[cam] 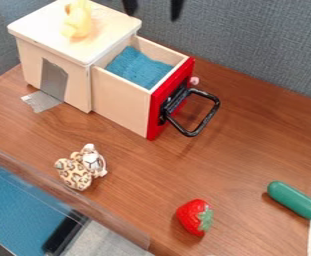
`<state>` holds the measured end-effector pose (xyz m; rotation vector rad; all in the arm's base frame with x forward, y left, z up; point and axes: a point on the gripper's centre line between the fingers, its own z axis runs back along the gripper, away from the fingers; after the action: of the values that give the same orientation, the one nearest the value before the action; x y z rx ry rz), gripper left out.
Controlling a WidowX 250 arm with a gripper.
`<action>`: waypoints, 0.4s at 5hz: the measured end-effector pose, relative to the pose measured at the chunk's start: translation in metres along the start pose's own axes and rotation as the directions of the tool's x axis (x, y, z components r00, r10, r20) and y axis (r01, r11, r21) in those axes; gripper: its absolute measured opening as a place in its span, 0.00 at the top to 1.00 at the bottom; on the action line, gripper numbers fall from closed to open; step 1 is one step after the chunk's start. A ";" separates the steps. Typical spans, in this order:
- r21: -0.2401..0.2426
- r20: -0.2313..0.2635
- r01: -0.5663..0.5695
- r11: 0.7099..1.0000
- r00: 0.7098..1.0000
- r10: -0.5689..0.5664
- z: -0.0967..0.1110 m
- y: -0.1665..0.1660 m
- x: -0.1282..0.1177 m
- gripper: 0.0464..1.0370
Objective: Put the yellow object on the right side of the table
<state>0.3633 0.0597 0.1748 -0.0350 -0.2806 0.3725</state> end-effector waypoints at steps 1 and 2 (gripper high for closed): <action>0.019 0.001 -0.052 0.998 0.999 0.052 0.013 0.028 0.007 0.04; -0.001 -0.007 -0.049 0.999 0.999 0.049 0.009 0.046 0.019 0.04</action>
<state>0.3617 0.1092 0.1843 -0.0441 -0.2728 0.4212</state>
